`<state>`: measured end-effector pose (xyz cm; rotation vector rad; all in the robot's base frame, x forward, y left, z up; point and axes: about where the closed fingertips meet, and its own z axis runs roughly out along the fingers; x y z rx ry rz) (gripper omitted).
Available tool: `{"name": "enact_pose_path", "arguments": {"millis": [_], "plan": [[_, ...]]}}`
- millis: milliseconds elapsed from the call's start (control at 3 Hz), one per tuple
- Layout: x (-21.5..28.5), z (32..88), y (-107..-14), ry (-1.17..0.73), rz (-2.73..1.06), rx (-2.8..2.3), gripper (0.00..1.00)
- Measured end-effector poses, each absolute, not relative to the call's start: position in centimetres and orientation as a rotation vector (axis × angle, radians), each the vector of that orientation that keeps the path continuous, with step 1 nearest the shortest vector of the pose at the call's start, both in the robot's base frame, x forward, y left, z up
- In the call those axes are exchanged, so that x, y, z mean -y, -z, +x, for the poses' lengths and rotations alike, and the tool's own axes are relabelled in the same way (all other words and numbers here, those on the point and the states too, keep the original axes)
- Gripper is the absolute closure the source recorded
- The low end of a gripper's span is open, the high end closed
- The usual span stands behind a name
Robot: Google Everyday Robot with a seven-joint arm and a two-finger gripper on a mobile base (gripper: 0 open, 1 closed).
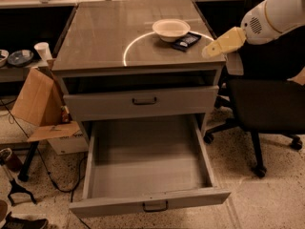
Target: Place rxbar blueberry into middle drawer
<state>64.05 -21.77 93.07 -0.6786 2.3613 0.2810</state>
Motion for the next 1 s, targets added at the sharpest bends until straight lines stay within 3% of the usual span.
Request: {"name": "enact_pose_path", "arguments": {"millis": [333,1000], "plan": [[23.98,67.39,-92.99,-0.316,-0.497,-2.314,0.00],[23.86,67.83,-92.92,-0.344,-0.494,-2.290,0.00]]}}
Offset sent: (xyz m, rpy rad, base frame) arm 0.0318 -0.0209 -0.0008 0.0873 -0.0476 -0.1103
